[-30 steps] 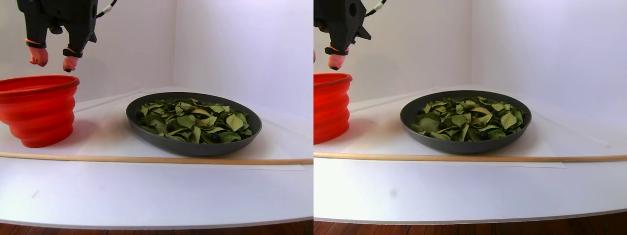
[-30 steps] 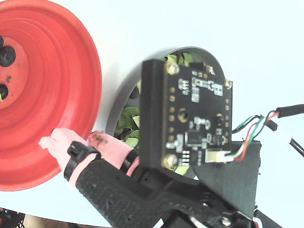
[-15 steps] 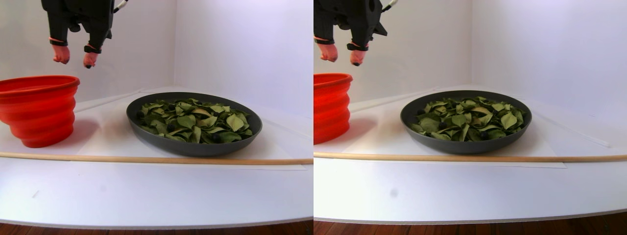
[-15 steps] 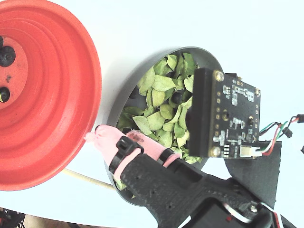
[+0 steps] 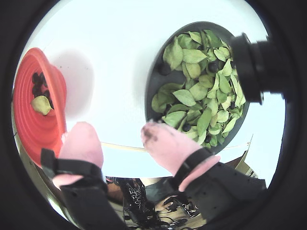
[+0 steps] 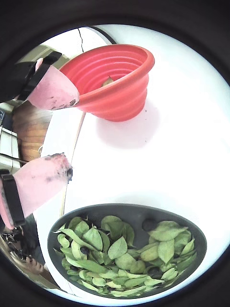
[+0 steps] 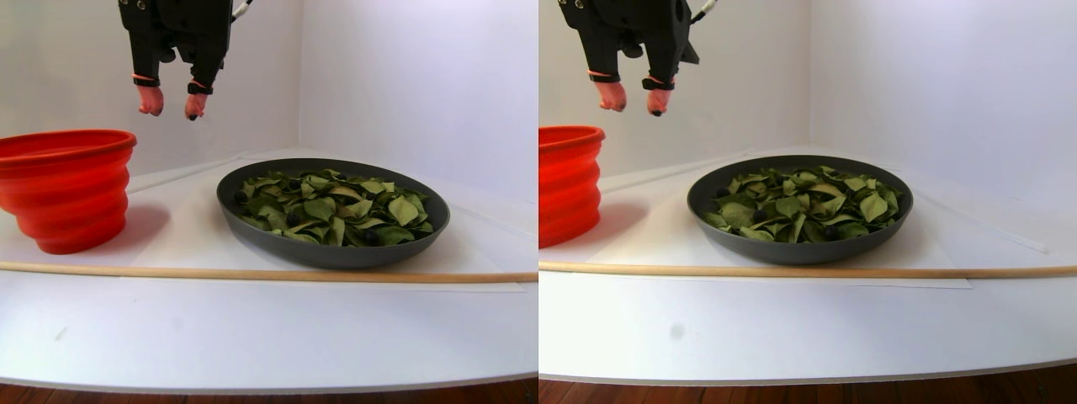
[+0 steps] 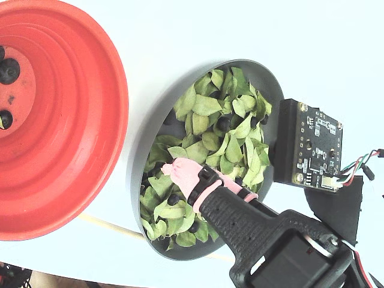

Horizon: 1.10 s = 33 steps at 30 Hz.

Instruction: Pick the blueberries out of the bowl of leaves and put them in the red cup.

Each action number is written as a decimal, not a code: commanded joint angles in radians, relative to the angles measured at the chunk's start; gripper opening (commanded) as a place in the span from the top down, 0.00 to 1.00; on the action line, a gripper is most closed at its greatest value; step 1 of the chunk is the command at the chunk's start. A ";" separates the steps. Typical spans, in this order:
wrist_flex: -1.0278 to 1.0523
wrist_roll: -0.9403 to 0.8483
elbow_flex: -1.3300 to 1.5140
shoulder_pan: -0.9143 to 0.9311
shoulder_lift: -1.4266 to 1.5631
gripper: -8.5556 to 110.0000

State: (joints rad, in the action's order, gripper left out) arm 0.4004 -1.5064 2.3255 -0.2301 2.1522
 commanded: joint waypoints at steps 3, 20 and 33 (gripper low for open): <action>0.009 -0.023 -0.086 0.041 0.095 0.78; 0.095 -0.074 -0.080 0.152 0.147 0.78; 0.137 -0.130 -0.020 0.242 0.187 0.79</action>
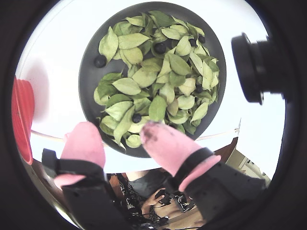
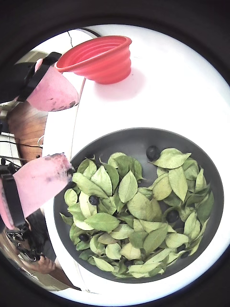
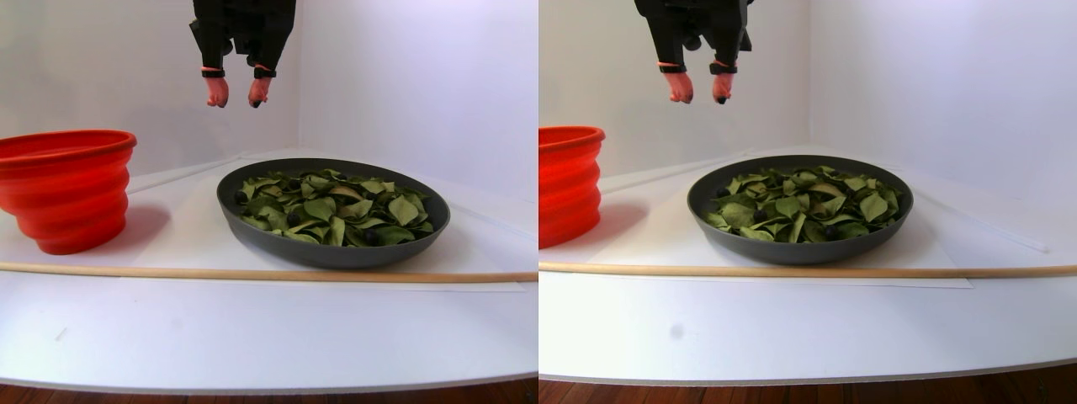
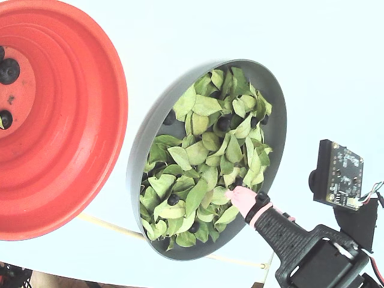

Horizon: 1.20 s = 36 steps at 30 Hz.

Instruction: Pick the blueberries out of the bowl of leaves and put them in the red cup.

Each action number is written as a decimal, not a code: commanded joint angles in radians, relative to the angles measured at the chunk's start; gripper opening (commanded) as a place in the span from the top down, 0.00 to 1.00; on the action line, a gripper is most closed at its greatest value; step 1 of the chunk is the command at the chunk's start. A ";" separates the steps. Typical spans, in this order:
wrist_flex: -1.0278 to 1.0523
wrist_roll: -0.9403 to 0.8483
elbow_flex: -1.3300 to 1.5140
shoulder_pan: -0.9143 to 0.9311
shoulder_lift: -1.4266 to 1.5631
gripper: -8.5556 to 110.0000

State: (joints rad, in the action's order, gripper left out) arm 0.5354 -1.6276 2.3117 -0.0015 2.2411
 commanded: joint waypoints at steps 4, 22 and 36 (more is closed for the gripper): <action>0.002 -0.021 0.009 0.032 0.104 0.79; -0.049 -0.063 0.089 0.126 0.080 0.79; -0.161 -0.083 0.115 0.172 -0.034 0.79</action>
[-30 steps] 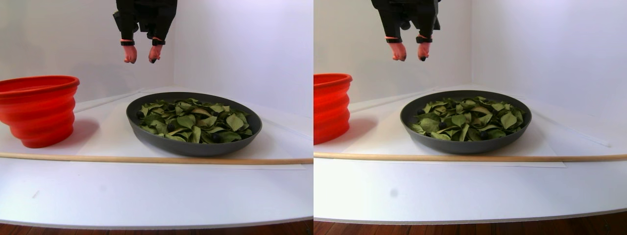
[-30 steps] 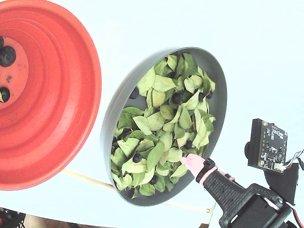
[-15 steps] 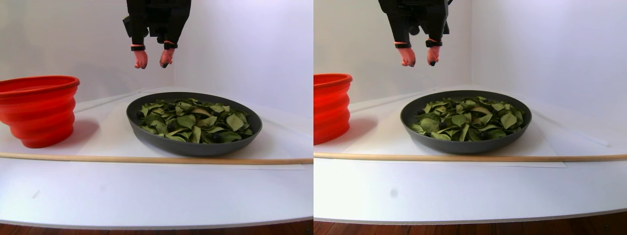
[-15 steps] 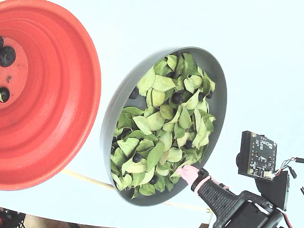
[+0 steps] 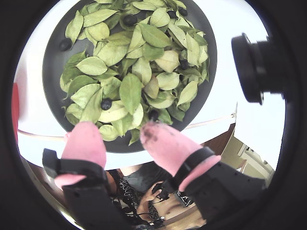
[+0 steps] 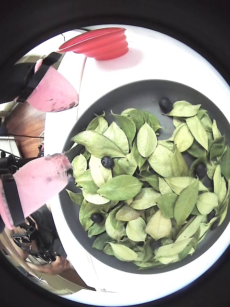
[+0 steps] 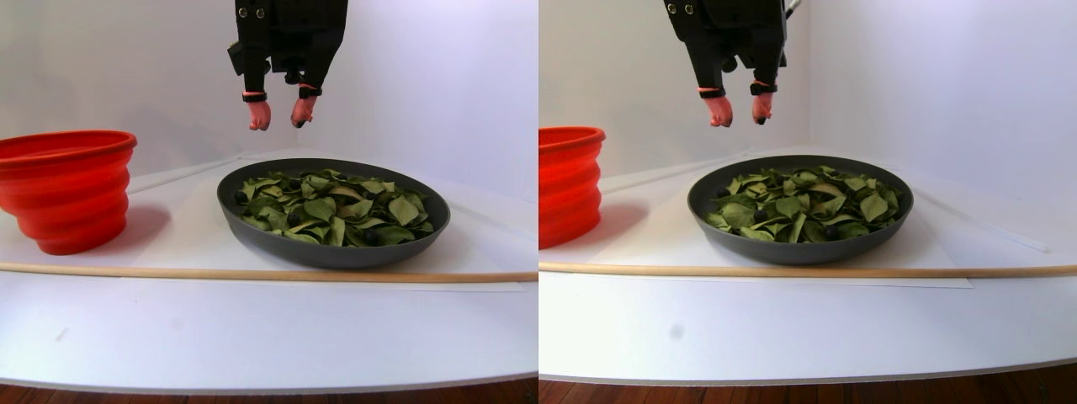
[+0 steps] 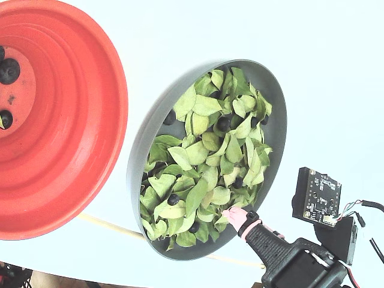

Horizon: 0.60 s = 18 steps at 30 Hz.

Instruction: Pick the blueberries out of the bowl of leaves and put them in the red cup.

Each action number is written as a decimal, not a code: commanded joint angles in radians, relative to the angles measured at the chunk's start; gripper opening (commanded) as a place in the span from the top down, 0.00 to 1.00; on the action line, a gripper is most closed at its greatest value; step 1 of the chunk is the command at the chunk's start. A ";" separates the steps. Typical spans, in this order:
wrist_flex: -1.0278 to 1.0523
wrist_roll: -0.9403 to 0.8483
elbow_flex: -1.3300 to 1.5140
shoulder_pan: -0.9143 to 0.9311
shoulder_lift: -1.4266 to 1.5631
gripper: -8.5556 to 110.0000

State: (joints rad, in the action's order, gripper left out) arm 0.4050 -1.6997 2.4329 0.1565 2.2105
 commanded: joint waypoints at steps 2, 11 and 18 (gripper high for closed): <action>-0.048 -0.012 -0.005 0.021 -0.020 0.79; -0.092 -0.014 0.000 0.035 -0.074 0.79; -0.133 -0.017 0.017 0.044 -0.114 0.79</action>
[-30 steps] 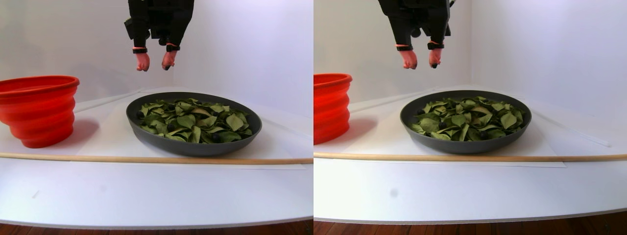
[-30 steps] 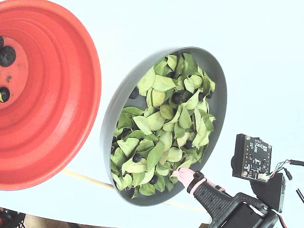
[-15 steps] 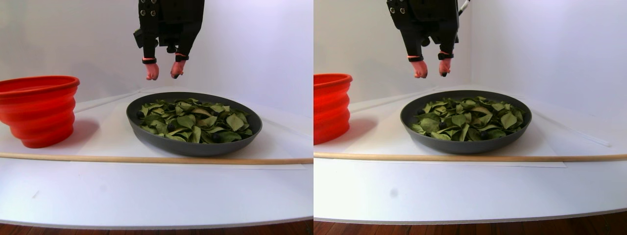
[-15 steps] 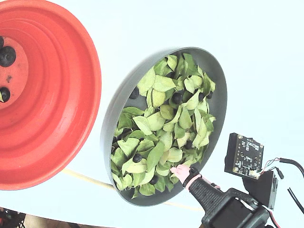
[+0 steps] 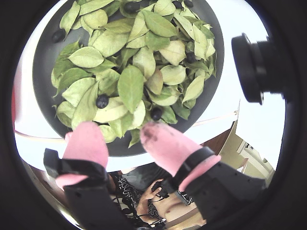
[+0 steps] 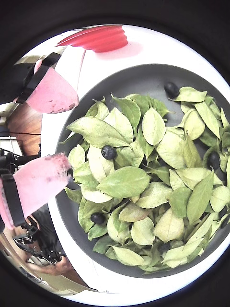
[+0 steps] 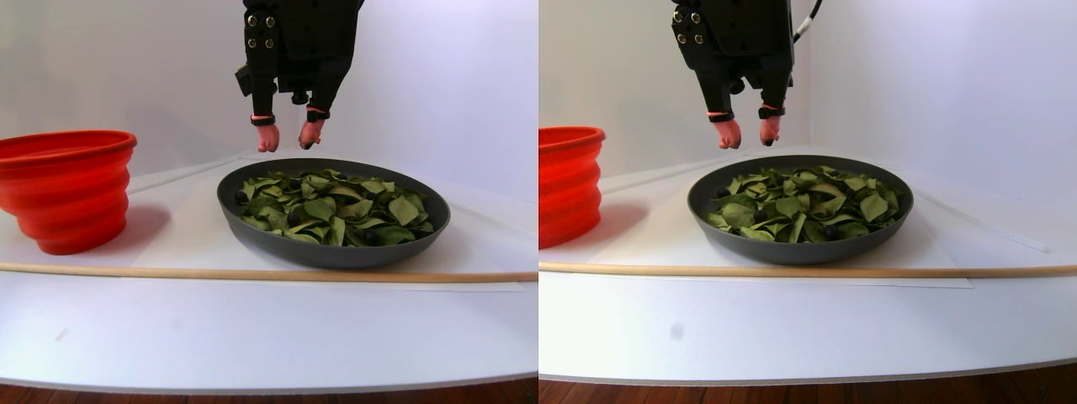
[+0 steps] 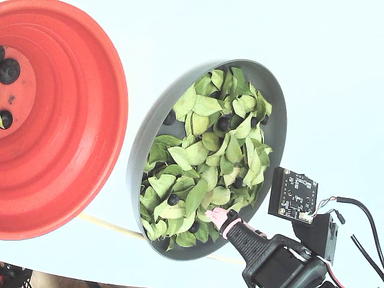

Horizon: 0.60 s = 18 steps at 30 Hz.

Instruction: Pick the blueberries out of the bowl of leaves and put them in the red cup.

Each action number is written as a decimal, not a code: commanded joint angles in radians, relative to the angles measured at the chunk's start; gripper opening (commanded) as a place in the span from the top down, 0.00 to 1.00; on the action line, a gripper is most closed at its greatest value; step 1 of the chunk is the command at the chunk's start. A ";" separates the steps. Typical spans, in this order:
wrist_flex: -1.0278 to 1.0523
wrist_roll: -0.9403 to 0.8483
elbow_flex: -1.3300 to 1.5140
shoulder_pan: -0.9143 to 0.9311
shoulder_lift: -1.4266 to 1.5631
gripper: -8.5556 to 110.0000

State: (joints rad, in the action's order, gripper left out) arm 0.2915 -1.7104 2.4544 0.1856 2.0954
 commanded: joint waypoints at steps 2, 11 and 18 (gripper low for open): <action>-0.031 -0.008 -0.002 0.017 -0.011 0.79; -0.083 -0.011 -0.002 0.038 -0.080 0.79; -0.115 -0.002 0.000 0.040 -0.121 0.79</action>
State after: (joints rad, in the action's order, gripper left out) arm 0.1902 -1.7104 2.4605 0.2132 1.9696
